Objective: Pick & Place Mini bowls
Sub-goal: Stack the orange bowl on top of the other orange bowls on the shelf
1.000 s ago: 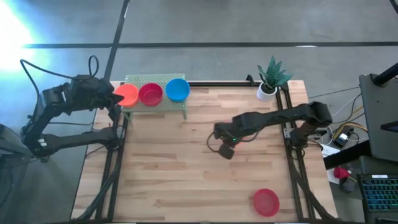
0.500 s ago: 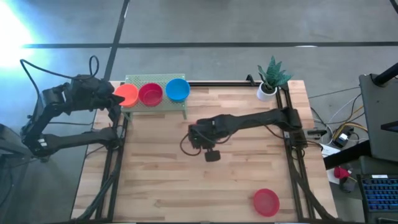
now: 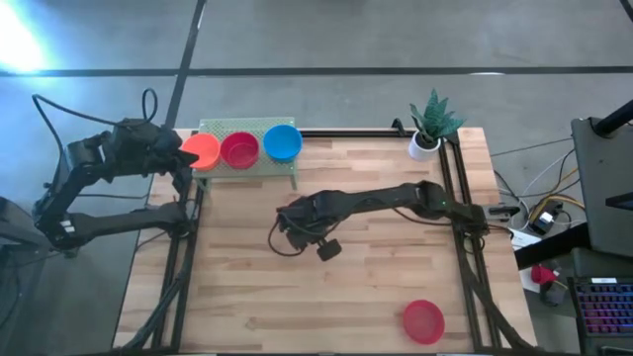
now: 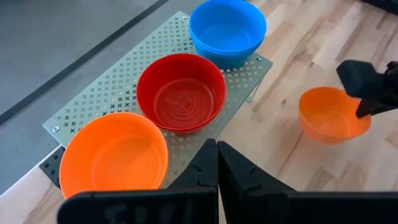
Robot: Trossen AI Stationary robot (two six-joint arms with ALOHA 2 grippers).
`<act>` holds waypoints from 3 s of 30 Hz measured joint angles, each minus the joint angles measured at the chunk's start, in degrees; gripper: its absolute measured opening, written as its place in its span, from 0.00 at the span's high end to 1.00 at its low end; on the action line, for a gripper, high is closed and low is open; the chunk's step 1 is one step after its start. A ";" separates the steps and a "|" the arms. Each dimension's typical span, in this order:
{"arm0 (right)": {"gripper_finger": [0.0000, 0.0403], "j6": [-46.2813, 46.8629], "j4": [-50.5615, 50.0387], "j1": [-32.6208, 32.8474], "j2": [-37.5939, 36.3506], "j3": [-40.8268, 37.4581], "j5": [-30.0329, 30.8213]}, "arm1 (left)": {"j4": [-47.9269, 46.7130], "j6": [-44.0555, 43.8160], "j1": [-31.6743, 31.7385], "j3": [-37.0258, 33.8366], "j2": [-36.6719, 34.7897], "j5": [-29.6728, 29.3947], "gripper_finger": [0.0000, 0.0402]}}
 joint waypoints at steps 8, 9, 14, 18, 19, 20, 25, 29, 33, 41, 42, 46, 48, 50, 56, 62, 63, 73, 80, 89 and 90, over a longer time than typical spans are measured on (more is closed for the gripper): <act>0.98 -1.90 -1.64 0.11 2.82 2.20 -0.91 | -0.02 0.01 0.00 0.00 0.00 0.00 1.00; 0.98 -1.85 -1.52 0.11 2.81 2.04 -0.92 | 0.00 0.01 0.00 0.00 0.00 -0.01 1.00; 0.98 0.15 -1.61 0.13 2.69 1.60 -0.92 | 0.00 0.01 -0.01 0.00 0.00 -0.02 1.00; 0.98 -1.19 -1.45 0.49 2.69 1.48 -0.95 | -0.01 0.02 -0.01 0.00 0.00 0.00 1.00; 0.98 -1.24 -1.40 0.61 2.69 1.44 -0.99 | 0.00 0.03 -0.01 0.00 0.00 0.00 1.00; 0.98 -1.24 -1.42 0.68 2.69 1.42 -1.01 | 0.00 0.03 -0.01 0.00 0.00 -0.02 1.00; 0.98 -1.56 -1.21 0.80 2.69 1.40 -1.03 | 0.00 0.03 -0.01 0.00 0.00 0.00 1.00; 0.96 -1.68 -1.08 0.99 2.69 1.38 -1.01 | 0.00 0.03 -0.01 0.00 0.00 0.00 1.00; 0.90 -1.68 -1.03 1.22 2.69 1.35 -0.99 | 0.00 0.04 0.01 0.00 0.00 0.00 1.00; 0.79 -1.42 -0.94 1.24 2.68 1.35 -0.90 | 0.00 0.06 0.00 0.00 0.00 0.00 1.00; 0.78 -1.22 -0.95 1.24 2.64 1.35 -0.88 | -0.01 0.06 -0.01 0.00 0.00 -0.02 1.00; 0.77 -0.16 -1.30 1.20 2.24 1.33 -0.86 | -0.01 0.11 0.00 0.00 0.00 0.00 1.00; 0.78 -0.24 -1.77 1.20 1.36 1.32 -0.84 | -0.01 0.56 0.01 0.00 0.00 0.19 1.00; 0.79 0.12 -1.82 1.18 0.13 1.33 -0.84 | -0.01 1.49 0.01 0.00 0.00 0.96 1.00; 0.82 3.64 -2.48 1.10 -4.65 1.33 -0.80 | 0.02 3.06 -0.01 0.00 0.02 4.55 1.00; 0.84 6.91 -2.52 0.92 -10.69 1.33 -0.64 | 0.15 4.93 -0.08 0.00 0.45 6.32 1.00; 0.84 7.29 -2.52 0.94 -11.61 1.33 -0.64 | 0.32 5.27 -0.11 0.00 0.64 6.40 1.00; 0.85 10.69 -2.43 0.98 -21.59 1.27 0.62 | 4.63 9.74 -1.26 0.00 4.40 8.90 1.00; 0.84 14.20 -2.47 0.94 -28.03 1.27 3.72 | 6.76 14.20 -4.88 0.00 8.87 9.86 1.00; 0.84 19.25 -2.67 0.96 -33.30 1.20 11.03 | 7.80 16.15 -10.91 -0.15 15.11 12.10 1.00; 0.84 19.71 -2.69 0.96 -33.78 1.18 11.70 | 7.76 16.15 -11.23 -0.15 15.97 12.61 1.00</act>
